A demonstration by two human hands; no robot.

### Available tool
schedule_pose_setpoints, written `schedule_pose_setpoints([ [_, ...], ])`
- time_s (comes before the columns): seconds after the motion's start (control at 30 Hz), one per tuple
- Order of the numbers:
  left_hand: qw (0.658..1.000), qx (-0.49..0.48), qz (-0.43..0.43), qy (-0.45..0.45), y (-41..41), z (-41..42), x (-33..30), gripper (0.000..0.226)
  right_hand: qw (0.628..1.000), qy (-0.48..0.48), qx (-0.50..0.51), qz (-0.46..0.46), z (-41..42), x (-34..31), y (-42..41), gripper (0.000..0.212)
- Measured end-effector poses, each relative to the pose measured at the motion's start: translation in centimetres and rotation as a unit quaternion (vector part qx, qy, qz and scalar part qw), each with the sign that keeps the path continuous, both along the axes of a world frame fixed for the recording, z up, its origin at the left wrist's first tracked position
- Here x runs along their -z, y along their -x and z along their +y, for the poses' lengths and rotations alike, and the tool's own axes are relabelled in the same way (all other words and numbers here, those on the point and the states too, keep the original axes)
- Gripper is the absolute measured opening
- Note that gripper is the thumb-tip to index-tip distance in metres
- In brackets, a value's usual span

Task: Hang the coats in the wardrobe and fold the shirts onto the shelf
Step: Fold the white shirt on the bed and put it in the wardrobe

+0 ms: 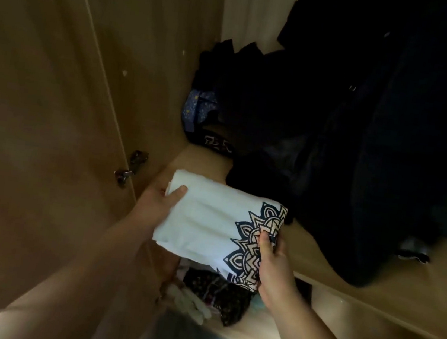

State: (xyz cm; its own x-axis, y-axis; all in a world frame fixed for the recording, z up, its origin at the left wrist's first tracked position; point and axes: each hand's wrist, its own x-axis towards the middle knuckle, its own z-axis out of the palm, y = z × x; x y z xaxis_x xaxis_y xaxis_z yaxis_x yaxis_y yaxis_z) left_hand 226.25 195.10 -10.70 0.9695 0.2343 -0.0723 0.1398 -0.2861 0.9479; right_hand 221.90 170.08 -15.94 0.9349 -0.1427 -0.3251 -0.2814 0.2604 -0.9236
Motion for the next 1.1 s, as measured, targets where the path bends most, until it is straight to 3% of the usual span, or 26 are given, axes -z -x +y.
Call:
schedule_pose_setpoints([
  [0.07, 0.999, -0.015, 0.011, -0.032, -3.1, -0.2, 1.6, 0.026, 1.000, 0.019, 0.001, 0.022, -0.3, 1.1, -2.8, 0.035],
  [0.13, 0.995, -0.047, 0.049, -0.070, -4.7, -0.6, 2.5, 0.037, 0.998, 0.047, 0.007, 0.045, -0.5, 2.3, -5.0, 0.040],
  [0.2, 0.969, -0.062, -0.004, -0.239, -5.4, -1.0, 3.1, 0.042, 0.995, 0.068, 0.025, 0.063, -0.6, 3.1, -6.5, 0.042],
  [0.27, 0.913, 0.026, -0.141, -0.382, -5.0, -2.2, 3.5, 0.041, 0.990, 0.112, 0.037, 0.075, -0.4, 3.2, -7.2, 0.042],
  [0.3, 0.892, 0.102, -0.163, -0.408, -4.4, -3.2, 3.6, 0.045, 0.987, 0.132, 0.037, 0.079, -0.4, 3.1, -7.4, 0.043],
  [0.4, 0.836, 0.240, -0.079, -0.486, -2.7, -6.0, 5.2, 0.056, 0.979, 0.174, 0.026, 0.098, -0.6, 2.4, -7.6, 0.038],
  [0.5, 0.799, 0.237, -0.057, -0.549, -2.3, -6.9, 7.8, 0.058, 0.967, 0.236, -0.010, 0.097, -0.9, 1.7, -7.7, 0.050],
  [0.57, 0.800, 0.226, -0.081, -0.550, -2.7, -6.8, 8.5, 0.059, 0.931, 0.360, 0.014, 0.068, -0.9, 1.3, -7.4, 0.070],
  [0.6, 0.799, 0.220, -0.095, -0.552, -3.0, -6.7, 8.9, 0.059, 0.894, 0.446, 0.045, 0.023, -0.9, 0.8, -7.0, 0.073],
  [0.67, 0.794, 0.211, -0.113, -0.558, -3.6, -6.5, 9.5, 0.060, 0.775, 0.615, 0.059, -0.131, -0.6, 0.0, -6.2, 0.064],
  [0.73, 0.796, 0.207, -0.131, -0.554, -3.9, -6.4, 9.6, 0.059, 0.692, 0.688, -0.034, -0.217, 0.2, 0.1, -5.9, 0.057],
  [0.87, 0.797, 0.214, -0.150, -0.545, -4.7, -4.9, 9.9, 0.057, 0.696, 0.690, -0.127, -0.154, 1.4, 3.6, -6.2, 0.061],
  [1.1, 0.818, 0.177, -0.116, -0.535, -6.6, 1.0, 9.7, 0.054, 0.692, 0.671, -0.180, -0.194, 6.0, 3.7, -9.3, 0.067],
])
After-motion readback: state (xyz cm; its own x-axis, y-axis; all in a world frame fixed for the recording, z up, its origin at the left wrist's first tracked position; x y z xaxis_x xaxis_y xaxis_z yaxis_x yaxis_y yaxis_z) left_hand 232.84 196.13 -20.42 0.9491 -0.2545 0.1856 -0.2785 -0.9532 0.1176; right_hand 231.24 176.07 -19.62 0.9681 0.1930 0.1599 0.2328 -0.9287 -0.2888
